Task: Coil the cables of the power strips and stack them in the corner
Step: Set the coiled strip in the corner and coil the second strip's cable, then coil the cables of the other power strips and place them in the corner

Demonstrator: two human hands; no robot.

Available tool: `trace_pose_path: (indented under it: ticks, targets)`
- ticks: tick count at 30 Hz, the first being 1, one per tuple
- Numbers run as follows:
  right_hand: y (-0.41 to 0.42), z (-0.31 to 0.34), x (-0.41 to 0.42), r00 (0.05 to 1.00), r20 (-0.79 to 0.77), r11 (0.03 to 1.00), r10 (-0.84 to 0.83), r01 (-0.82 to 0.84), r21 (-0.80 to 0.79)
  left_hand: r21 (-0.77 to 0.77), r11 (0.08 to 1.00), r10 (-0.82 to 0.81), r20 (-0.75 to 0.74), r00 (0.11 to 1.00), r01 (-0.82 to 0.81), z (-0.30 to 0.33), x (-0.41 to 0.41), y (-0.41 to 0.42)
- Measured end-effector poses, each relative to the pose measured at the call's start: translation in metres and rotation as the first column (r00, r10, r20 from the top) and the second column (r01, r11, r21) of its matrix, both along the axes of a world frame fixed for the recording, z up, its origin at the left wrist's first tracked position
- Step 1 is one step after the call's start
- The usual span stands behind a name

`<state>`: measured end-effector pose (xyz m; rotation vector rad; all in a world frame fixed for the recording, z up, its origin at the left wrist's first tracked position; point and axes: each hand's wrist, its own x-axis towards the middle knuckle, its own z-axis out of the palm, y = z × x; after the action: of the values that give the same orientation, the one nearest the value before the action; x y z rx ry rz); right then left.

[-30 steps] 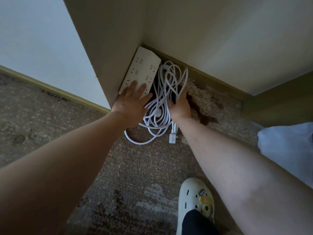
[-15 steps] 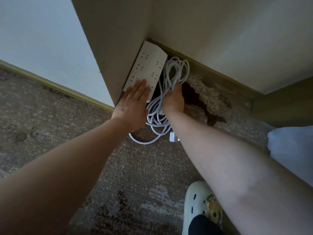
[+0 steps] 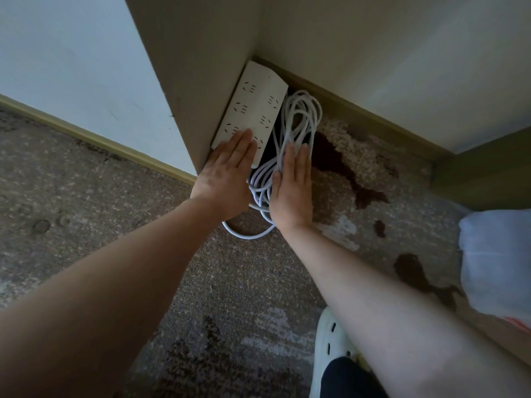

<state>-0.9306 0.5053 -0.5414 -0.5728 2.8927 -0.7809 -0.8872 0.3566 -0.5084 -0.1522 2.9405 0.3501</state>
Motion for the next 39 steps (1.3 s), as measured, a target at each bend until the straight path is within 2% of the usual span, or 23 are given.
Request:
trace_pose_path:
  ticks: [2,6,9,12,14,18,20,22,25,28,31,35,39]
  targets:
    - [-0.002,-0.003,-0.002,1.000,-0.012,0.997,0.024,-0.023,0.076,-0.001,1.000,0.000,0.006,1.000,0.000,-0.001,0.000,0.000]
    - [-0.011,-0.005,-0.036,0.994,0.108,0.967,0.004,-0.032,0.254,-0.017,1.000,-0.003,0.019,1.000,0.003,-0.003,0.000,-0.002]
    - [-0.024,0.004,-0.072,0.958,0.282,0.970,-0.055,-0.016,0.244,-0.017,1.000,-0.012,0.034,0.999,0.013,-0.001,-0.001,-0.001]
    - [-0.019,0.014,-0.078,0.932,0.362,0.962,-0.011,-0.089,0.258,-0.005,1.000,-0.007,0.059,0.998,0.008,0.005,-0.002,0.000]
    - [-0.013,0.024,-0.065,0.934,0.356,0.965,0.008,-0.101,0.243,0.031,1.000,0.005,0.063,0.998,-0.007,0.014,0.005,0.001]
    - [0.000,0.059,-0.017,0.969,0.242,0.983,0.038,-0.081,0.167,0.086,0.996,-0.027,0.060,0.998,0.022,0.039,0.060,-0.002]
    - [0.004,0.079,0.013,0.972,0.199,0.970,0.126,-0.163,0.182,0.118,0.993,-0.007,0.098,0.995,-0.005,0.053,0.102,-0.011]
    - [0.000,0.099,0.043,0.941,0.222,0.929,0.257,-0.303,0.210,0.125,0.989,0.051,0.187,0.981,-0.076,0.069,0.151,-0.025]
    - [-0.030,0.126,0.087,0.815,0.311,0.787,0.489,-0.566,0.247,0.089,0.975,0.169,0.306,0.937,-0.205,0.094,0.228,-0.054]
    - [-0.084,0.156,0.138,0.673,0.379,0.649,0.635,-0.731,0.210,0.062,0.918,0.347,0.351,0.870,-0.391,0.121,0.304,-0.083]
    - [-0.144,0.180,0.195,0.579,0.384,0.564,0.720,-0.809,0.164,0.023,0.830,0.512,0.367,0.777,-0.557,0.143,0.370,-0.111]
    - [-0.214,0.186,0.274,0.515,0.379,0.516,0.768,-0.850,0.109,0.023,0.678,0.680,0.362,0.638,-0.735,0.150,0.430,-0.154]
    - [-0.269,0.156,0.339,0.468,0.377,0.485,0.799,-0.873,0.057,0.019,0.563,0.768,0.359,0.531,-0.826,0.119,0.469,-0.202]
